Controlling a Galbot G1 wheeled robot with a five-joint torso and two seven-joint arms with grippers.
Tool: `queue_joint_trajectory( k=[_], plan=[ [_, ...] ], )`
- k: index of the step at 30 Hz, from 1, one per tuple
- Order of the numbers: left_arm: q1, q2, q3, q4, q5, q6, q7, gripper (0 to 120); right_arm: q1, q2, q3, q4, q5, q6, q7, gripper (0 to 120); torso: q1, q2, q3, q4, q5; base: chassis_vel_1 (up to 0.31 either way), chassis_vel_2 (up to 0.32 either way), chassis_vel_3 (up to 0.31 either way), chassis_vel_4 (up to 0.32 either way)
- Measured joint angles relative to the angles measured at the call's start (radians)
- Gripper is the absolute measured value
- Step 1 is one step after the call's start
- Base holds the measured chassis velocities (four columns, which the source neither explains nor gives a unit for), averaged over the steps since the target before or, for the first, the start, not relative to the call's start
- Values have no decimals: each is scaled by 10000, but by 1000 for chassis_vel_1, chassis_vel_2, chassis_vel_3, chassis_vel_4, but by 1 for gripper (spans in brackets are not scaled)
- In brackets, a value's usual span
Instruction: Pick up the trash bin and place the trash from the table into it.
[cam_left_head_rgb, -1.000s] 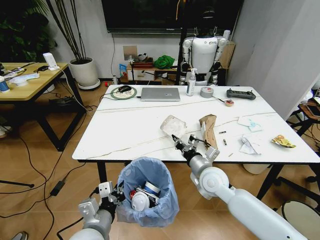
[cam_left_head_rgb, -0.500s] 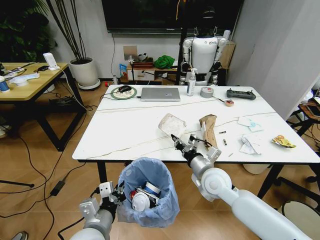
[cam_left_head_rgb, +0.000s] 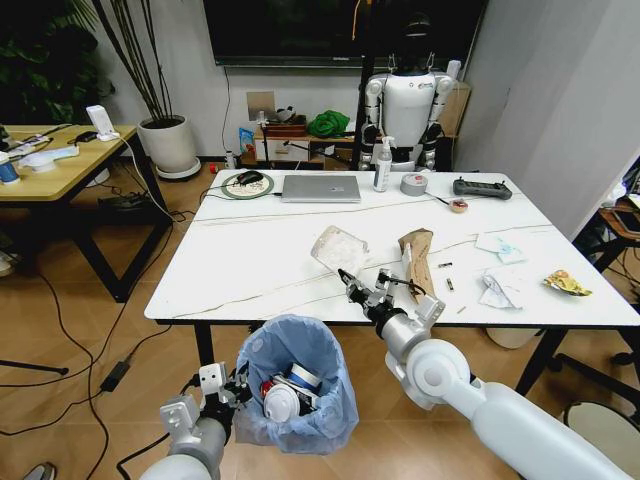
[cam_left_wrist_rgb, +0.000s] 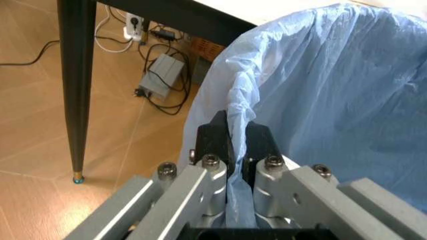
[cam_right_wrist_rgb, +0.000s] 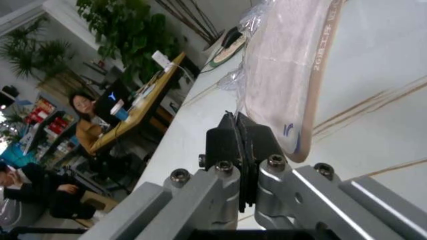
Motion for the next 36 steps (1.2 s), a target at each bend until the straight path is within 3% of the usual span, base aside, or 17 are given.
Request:
queue_joint_trajectory(
  k=[16,36],
  plan=[
    [-53,-21,-48,19,-29,3,-6,0,-389,-1046,-254,1817,0,42,-120,0,-1,0,-1,0,0,0,0,0,0],
    [-99,-76,-123,-18,-37,4,-16,0,-755,-2091,-954,2922,-537,160,-813,0,-1,0,-1,0,-1,0,0,0,0]
  ],
)
